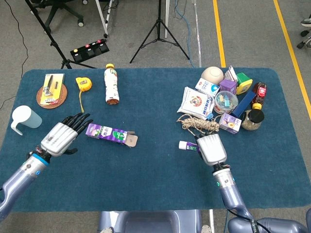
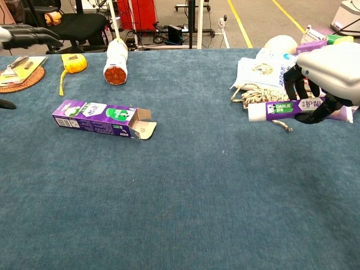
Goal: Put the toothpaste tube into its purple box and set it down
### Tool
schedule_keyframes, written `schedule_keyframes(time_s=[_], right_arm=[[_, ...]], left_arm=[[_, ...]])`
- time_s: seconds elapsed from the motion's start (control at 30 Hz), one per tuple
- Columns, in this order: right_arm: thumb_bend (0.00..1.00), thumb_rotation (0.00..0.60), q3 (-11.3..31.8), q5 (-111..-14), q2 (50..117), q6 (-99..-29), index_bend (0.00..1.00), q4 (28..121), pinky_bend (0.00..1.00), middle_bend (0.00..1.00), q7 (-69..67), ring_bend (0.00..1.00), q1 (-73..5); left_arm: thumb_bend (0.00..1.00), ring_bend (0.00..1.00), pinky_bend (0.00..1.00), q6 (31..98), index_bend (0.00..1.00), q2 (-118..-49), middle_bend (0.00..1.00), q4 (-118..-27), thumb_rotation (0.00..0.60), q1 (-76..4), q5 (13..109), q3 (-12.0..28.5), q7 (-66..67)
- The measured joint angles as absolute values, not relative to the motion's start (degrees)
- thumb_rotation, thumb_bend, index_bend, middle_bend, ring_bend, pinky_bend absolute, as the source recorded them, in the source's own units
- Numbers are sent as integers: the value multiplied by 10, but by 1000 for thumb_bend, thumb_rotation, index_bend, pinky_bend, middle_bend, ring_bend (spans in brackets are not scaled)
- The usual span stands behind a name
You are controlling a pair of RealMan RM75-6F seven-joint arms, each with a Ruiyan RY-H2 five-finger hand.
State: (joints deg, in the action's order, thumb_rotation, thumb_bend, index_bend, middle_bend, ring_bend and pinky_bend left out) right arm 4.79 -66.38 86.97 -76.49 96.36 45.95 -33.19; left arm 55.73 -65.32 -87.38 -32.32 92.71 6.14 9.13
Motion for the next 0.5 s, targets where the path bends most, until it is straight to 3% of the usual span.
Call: schedule_keyframes(time_s=[0.23, 0.5], right_arm=[[463, 600, 56, -666, 862, -757, 564, 956, 651, 612, 453, 570, -329], [475, 600, 64, -665, 856, -749, 564, 952, 653, 613, 447, 572, -327]], left_arm=[[70, 0, 170, 473, 0, -743, 0, -772, 600, -395, 914, 65, 132], [69, 0, 170, 438, 0, -797, 0, -719, 600, -426, 885, 57, 139]])
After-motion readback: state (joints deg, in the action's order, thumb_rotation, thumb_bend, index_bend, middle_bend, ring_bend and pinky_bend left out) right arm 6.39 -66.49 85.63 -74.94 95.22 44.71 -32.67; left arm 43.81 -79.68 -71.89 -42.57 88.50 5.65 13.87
